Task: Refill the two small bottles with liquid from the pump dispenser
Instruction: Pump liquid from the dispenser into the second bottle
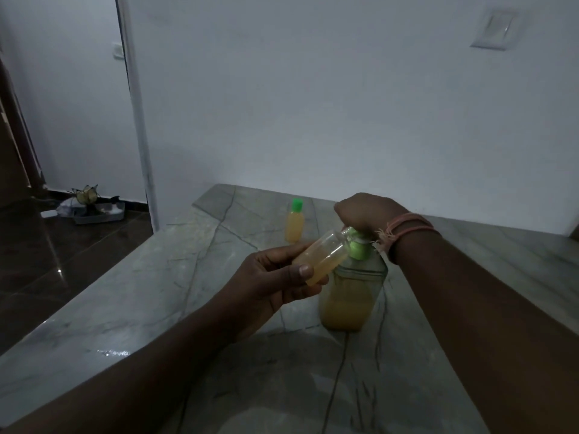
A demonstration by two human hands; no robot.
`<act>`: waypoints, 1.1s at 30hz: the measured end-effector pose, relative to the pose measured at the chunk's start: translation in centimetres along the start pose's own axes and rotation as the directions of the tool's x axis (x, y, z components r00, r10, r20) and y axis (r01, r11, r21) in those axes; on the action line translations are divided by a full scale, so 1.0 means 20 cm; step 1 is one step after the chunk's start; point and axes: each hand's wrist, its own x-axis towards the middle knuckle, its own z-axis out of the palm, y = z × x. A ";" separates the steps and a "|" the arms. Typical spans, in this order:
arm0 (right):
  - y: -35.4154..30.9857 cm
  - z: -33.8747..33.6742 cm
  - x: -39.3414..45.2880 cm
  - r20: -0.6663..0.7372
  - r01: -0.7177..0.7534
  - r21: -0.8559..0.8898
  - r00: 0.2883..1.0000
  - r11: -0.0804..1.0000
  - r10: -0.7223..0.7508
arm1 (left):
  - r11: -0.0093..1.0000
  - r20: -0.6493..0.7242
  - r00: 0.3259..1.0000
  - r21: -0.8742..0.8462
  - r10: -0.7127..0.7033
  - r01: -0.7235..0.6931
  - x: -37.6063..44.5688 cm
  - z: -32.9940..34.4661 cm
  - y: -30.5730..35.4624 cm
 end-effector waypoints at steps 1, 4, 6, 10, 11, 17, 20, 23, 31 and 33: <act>0.00 0.00 0.00 -0.003 0.001 -0.016 1.000 1.000 -0.001 | 1.000 -0.002 1.000 -0.009 0.001 -0.001 0.00 0.00 0.00; 0.00 -0.01 0.01 -0.054 -0.006 -0.043 0.999 0.999 0.004 | 0.999 0.011 1.000 -0.037 0.010 -0.010 0.00 0.00 0.00; 0.01 0.01 0.02 -0.054 -0.007 -0.033 0.999 0.999 0.005 | 0.999 0.026 1.000 -0.033 0.010 -0.010 0.01 0.00 0.00; 0.01 0.02 0.01 -0.050 -0.008 -0.025 0.999 1.000 0.007 | 1.000 0.020 1.000 -0.031 -0.005 0.005 0.00 -0.01 -0.01; 0.01 0.02 0.01 -0.053 -0.008 -0.014 0.999 1.000 0.007 | 0.999 0.015 1.000 -0.033 -0.005 0.006 0.00 0.00 -0.01; 0.00 -0.01 -0.01 -0.045 0.030 0.017 0.999 0.999 -0.029 | 0.999 0.004 1.000 -0.034 -0.015 0.015 0.00 0.00 0.00; 0.01 0.01 0.00 -0.025 0.025 -0.003 0.999 1.000 -0.025 | 1.000 0.013 1.000 -0.025 -0.017 0.017 0.01 -0.01 -0.01; 0.01 0.02 -0.01 -0.004 0.019 -0.017 1.000 1.000 -0.019 | 1.000 0.008 1.000 -0.015 -0.026 0.026 0.01 -0.01 -0.01; 0.01 -0.02 -0.02 -0.018 0.025 0.011 1.000 1.000 -0.025 | 0.999 0.011 1.000 -0.037 -0.019 0.019 0.00 0.01 0.01; 0.01 -0.01 -0.02 -0.027 0.025 -0.002 0.999 1.000 -0.025 | 0.999 0.010 1.000 -0.031 -0.018 0.018 0.01 0.00 0.00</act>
